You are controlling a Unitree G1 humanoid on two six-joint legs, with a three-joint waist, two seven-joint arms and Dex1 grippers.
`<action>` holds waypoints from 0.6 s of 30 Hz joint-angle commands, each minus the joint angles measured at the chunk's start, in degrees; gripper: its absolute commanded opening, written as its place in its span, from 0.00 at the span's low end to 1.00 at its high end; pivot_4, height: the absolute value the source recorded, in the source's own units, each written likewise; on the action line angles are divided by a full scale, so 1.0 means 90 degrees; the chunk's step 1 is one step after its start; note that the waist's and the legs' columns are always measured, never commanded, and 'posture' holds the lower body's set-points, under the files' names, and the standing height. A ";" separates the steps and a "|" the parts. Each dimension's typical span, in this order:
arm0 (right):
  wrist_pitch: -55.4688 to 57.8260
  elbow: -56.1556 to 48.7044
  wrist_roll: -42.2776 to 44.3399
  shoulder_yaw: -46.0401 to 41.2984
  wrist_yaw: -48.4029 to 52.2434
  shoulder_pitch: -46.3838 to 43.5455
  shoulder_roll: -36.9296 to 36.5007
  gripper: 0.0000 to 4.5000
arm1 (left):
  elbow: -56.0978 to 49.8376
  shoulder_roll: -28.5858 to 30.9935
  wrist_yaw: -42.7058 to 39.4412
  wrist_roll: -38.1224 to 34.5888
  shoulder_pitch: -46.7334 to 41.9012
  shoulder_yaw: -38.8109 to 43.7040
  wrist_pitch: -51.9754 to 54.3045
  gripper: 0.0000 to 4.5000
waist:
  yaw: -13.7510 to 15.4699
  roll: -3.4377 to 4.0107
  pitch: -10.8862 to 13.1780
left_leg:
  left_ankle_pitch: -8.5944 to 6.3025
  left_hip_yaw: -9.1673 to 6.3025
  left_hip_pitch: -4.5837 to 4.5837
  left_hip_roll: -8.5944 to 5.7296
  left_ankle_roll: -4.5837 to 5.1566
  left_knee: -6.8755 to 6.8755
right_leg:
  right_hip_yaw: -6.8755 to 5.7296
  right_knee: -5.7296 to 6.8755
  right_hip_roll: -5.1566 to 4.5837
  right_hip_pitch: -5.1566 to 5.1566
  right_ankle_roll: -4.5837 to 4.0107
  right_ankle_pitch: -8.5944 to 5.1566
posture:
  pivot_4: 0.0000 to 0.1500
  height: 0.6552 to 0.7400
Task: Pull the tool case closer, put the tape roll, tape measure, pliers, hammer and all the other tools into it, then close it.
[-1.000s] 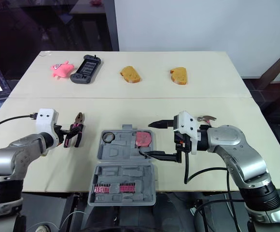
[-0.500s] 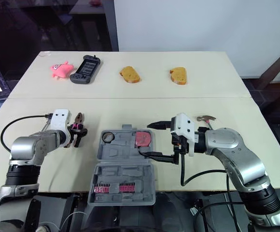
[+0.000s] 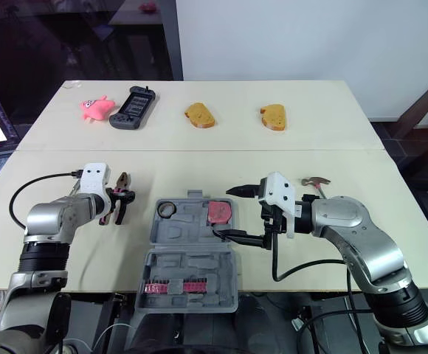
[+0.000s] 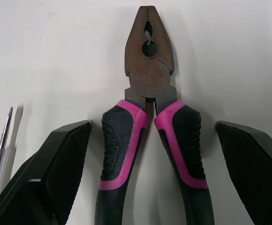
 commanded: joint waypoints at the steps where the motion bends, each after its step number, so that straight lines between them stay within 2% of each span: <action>1: -0.0014 -0.0239 0.0013 -0.0086 -0.0054 0.0015 -0.0054 1.00 | 0.0174 -0.0123 -0.0078 0.0023 0.0107 -0.0026 0.0049 0.94 | 0.0002 0.0000 0.0000 | 0.0000 0.0000 0.0000 0.0000 0.0000 0.0000 | 0.0000 0.0000 0.0000 0.0000 0.0000 0.0000 | 1.00 1.00; 3: -0.0017 -0.0219 -0.0006 -0.0072 -0.0076 -0.0008 -0.0046 1.00 | 0.0187 -0.0161 -0.0085 0.0046 0.0095 -0.0006 0.0013 0.81 | 0.0005 0.0000 0.0000 | 0.0000 0.0000 0.0000 0.0000 0.0000 0.0000 | 0.0000 0.0000 0.0000 0.0000 0.0000 0.0000 | 1.00 1.00; 4: -0.0014 -0.0209 -0.0015 -0.0062 -0.0090 -0.0024 -0.0040 1.00 | 0.0190 -0.0183 -0.0089 0.0055 0.0081 0.0009 0.0006 0.72 | 0.0010 0.0000 0.0000 | 0.0000 0.0000 -0.0001 0.0000 0.0000 0.0000 | 0.0000 0.0000 -0.0001 0.0000 0.0000 0.0000 | 1.00 1.00; 5: -0.0011 -0.0199 -0.0021 -0.0055 -0.0100 -0.0039 -0.0036 1.00 | 0.0201 -0.0209 -0.0101 0.0056 0.0066 0.0035 -0.0008 0.58 | 0.0018 0.0000 0.0000 | 0.0000 0.0000 -0.0001 -0.0001 0.0000 0.0000 | 0.0000 0.0000 -0.0001 0.0000 0.0000 0.0000 | 1.00 1.00; 6: -0.0007 -0.0194 -0.0021 -0.0052 -0.0108 -0.0046 -0.0035 1.00 | 0.0207 -0.0228 -0.0108 0.0064 0.0059 0.0053 -0.0014 0.52 | 0.0024 0.0000 0.0000 | 0.0000 0.0000 -0.0001 -0.0002 0.0000 0.0000 | 0.0000 0.0000 -0.0003 0.0000 0.0000 0.0000 | 1.00 1.00; 14: 0.0000 -0.0082 -0.0079 -0.0052 -0.0160 -0.0127 -0.0018 1.00 | -0.0026 -0.0184 -0.0238 0.0071 0.0090 0.0145 -0.0237 0.52 | 0.0027 0.0000 0.0000 | 0.0000 0.0001 -0.0001 -0.0003 0.0000 0.0000 | 0.0000 0.0000 -0.0004 0.0001 0.0001 0.0000 | 1.00 1.00; 17: 0.0082 -0.0112 -0.0040 -0.0099 -0.0214 -0.0170 -0.0014 1.00 | -0.0633 0.0340 -0.0842 0.0108 0.0162 -0.0122 -0.0623 0.52 | 0.0008 -0.0010 0.0006 | 0.0000 0.0000 -0.0007 -0.0003 -0.0001 -0.0002 | 0.0000 0.0000 -0.0003 -0.0006 0.0001 0.0000 | 1.00 1.00; 18: 0.0131 -0.0127 -0.0021 -0.0127 -0.0230 -0.0201 -0.0033 1.00 | -0.0909 0.0700 -0.1179 0.0148 0.0216 -0.0298 -0.0692 0.52 | -0.0001 -0.0017 0.0011 | 0.0003 -0.0002 -0.0014 -0.0002 -0.0005 -0.0003 | 0.0000 0.0000 -0.0002 -0.0014 0.0000 0.0000 | 1.00 1.00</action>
